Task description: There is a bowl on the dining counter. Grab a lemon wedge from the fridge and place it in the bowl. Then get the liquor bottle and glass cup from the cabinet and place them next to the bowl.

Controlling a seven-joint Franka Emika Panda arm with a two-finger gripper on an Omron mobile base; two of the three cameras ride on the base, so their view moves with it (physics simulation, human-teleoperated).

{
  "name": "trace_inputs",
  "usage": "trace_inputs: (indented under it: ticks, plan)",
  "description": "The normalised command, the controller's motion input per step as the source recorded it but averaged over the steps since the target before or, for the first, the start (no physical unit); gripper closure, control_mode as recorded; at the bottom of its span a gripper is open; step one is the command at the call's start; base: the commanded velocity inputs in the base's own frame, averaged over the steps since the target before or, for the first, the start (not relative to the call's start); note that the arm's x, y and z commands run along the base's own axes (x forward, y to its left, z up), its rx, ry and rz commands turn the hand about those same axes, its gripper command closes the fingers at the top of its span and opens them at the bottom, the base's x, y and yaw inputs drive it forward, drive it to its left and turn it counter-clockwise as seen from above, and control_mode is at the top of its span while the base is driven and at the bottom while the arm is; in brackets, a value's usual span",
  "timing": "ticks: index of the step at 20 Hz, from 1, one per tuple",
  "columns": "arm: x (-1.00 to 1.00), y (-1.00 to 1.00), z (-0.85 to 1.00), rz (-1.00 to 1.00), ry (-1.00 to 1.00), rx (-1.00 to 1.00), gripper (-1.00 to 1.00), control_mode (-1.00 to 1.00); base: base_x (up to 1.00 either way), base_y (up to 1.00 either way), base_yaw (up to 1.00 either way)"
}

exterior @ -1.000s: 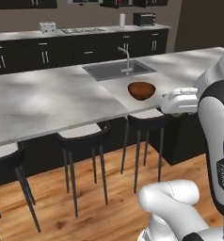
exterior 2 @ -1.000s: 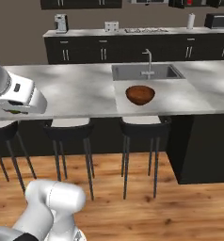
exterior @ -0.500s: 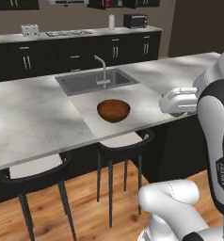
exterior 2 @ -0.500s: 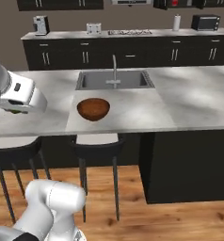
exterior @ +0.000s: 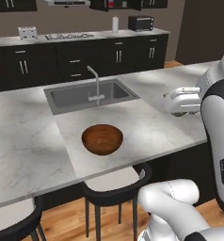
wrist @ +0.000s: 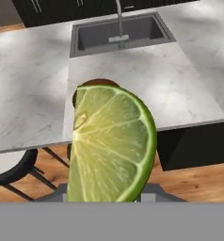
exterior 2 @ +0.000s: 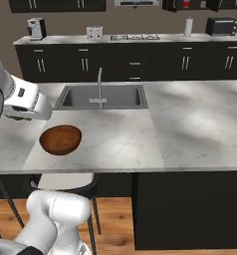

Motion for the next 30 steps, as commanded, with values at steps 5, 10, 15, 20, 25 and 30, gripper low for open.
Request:
trace_inputs:
  ticks: [5, 10, 15, 20, 25, 30]
  plan:
    - [0.66, 0.12, -0.49, 0.14, 0.2, 0.04, 1.0, -1.0, 0.2, 0.0, 0.03]
    - [0.68, 0.32, -0.88, 0.16, 0.26, 0.0, 1.0, -1.0, 0.0, 0.0, 0.0]
    - [0.78, 0.25, -0.92, 0.06, 0.16, 0.0, 1.0, -1.0, 0.0, 0.0, 0.0]
    - [0.86, 0.17, -0.57, 0.0, 0.04, 0.0, 1.0, -1.0, 0.0, 0.0, 0.0]
    - [0.61, 0.35, -0.53, 0.0, 0.0, 0.0, 1.0, -1.0, 0.0, 0.0, 0.0]
    - [0.47, 0.33, -0.56, 0.0, 0.01, 0.0, 1.0, -1.0, 0.0, 0.0, 0.0]
